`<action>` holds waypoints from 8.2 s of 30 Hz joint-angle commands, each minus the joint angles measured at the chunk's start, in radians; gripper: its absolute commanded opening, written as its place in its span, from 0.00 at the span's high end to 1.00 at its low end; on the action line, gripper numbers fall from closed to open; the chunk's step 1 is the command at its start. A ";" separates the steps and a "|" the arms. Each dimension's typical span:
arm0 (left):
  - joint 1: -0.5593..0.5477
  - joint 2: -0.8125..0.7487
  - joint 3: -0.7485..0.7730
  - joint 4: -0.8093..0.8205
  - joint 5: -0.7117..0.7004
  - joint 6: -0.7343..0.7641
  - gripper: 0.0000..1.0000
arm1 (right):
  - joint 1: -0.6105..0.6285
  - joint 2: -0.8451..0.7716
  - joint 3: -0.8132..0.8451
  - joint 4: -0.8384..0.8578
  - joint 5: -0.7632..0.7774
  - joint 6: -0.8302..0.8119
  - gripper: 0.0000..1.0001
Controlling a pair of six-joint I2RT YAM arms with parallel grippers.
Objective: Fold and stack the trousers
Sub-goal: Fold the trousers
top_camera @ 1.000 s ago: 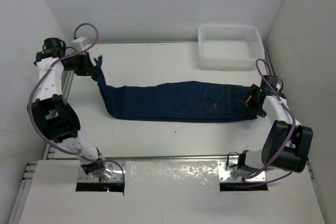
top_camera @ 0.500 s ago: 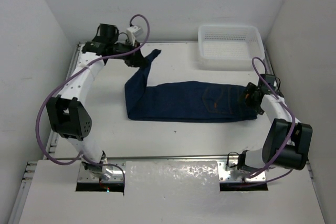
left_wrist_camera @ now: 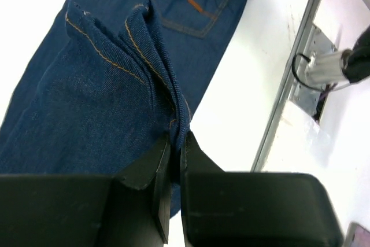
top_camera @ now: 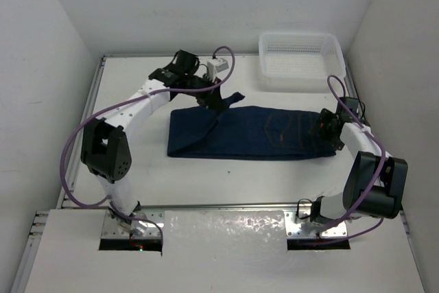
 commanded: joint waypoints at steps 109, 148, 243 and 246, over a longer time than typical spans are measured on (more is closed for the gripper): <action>-0.238 0.333 0.354 -0.261 -0.168 0.012 0.99 | 0.138 -0.178 -0.001 -0.015 -0.012 -0.053 0.21; 0.334 0.235 -0.169 0.069 -0.194 -0.010 0.50 | 0.514 0.387 0.235 0.276 -0.362 0.194 0.73; 0.658 -0.046 -0.146 0.052 -0.735 -0.005 0.01 | -0.132 0.057 0.338 -0.134 -0.162 0.003 0.01; 0.658 -0.058 -0.177 0.055 -0.719 -0.004 0.01 | -0.132 0.051 0.322 -0.119 -0.177 0.008 0.01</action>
